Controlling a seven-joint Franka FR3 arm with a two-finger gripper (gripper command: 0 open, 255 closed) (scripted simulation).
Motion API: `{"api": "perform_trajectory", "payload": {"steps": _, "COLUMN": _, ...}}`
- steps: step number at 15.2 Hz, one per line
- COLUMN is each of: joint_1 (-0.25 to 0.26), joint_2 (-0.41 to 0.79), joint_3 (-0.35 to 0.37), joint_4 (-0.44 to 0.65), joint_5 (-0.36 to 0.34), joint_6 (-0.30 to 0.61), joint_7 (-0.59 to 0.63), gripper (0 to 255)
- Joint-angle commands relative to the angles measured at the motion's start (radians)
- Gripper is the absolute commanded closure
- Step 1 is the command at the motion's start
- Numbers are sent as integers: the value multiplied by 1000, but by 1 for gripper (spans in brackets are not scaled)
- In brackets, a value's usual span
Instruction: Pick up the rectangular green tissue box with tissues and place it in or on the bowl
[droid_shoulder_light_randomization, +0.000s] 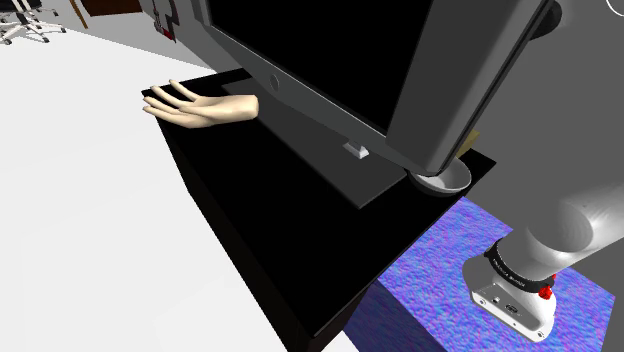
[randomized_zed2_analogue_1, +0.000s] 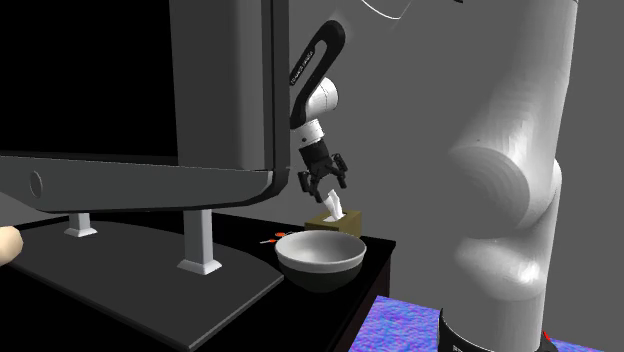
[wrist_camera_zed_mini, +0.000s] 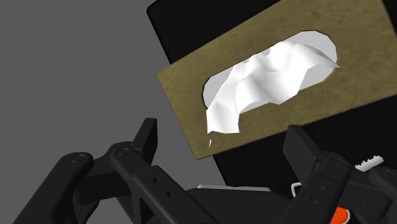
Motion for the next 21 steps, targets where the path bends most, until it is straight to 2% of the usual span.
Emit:
{"api": "perform_trajectory", "payload": {"steps": 1, "joint_1": -4, "joint_2": 6, "joint_3": -4, "joint_4": -18, "joint_5": -5, "joint_6": 25, "joint_7": 3, "gripper": 0}}
{"api": "perform_trajectory", "payload": {"steps": 2, "joint_1": -8, "joint_2": 12, "joint_3": -8, "joint_4": -31, "joint_5": -9, "joint_6": 46, "joint_7": 5, "gripper": 0}}
{"api": "perform_trajectory", "payload": {"steps": 10, "joint_1": -8, "joint_2": 12, "joint_3": -8, "joint_4": -31, "joint_5": -9, "joint_6": 46, "joint_7": 5, "gripper": 0}}
{"api": "perform_trajectory", "payload": {"steps": 11, "joint_1": -8, "joint_2": 12, "joint_3": -8, "joint_4": -31, "joint_5": -9, "joint_6": 46, "joint_7": 5, "gripper": 255}}
{"api": "perform_trajectory", "payload": {"steps": 21, "joint_1": -7, "joint_2": 5, "joint_3": -8, "joint_4": -26, "joint_5": -8, "joint_6": 33, "joint_7": 1, "gripper": 255}}
